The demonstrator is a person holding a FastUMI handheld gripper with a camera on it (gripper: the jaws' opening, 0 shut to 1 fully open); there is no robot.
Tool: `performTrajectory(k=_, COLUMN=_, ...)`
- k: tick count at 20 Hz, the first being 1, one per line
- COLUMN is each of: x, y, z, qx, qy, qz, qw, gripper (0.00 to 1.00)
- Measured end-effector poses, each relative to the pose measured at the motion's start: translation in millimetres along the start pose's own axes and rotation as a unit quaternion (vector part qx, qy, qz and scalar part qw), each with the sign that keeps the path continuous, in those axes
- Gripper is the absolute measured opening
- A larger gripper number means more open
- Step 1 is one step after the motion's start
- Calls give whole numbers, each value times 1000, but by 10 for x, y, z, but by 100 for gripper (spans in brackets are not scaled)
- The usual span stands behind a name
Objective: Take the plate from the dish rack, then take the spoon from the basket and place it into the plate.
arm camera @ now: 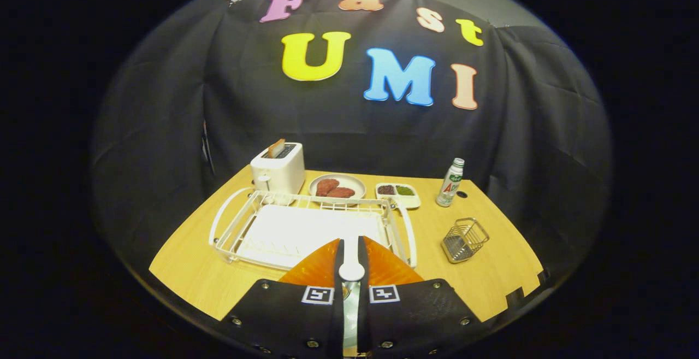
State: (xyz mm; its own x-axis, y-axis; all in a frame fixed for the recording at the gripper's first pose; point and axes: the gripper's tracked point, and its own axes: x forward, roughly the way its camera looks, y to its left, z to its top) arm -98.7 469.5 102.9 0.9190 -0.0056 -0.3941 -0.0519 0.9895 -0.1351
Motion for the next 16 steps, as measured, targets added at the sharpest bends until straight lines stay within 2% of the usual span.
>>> performTrajectory(k=4, x=1, y=310, z=-235, qx=-28, qy=14, qz=21, qw=999, gripper=9)
performTrajectory(k=16, x=154, y=592, z=-691, qx=-15, qy=56, qz=66, qw=996, gripper=10)
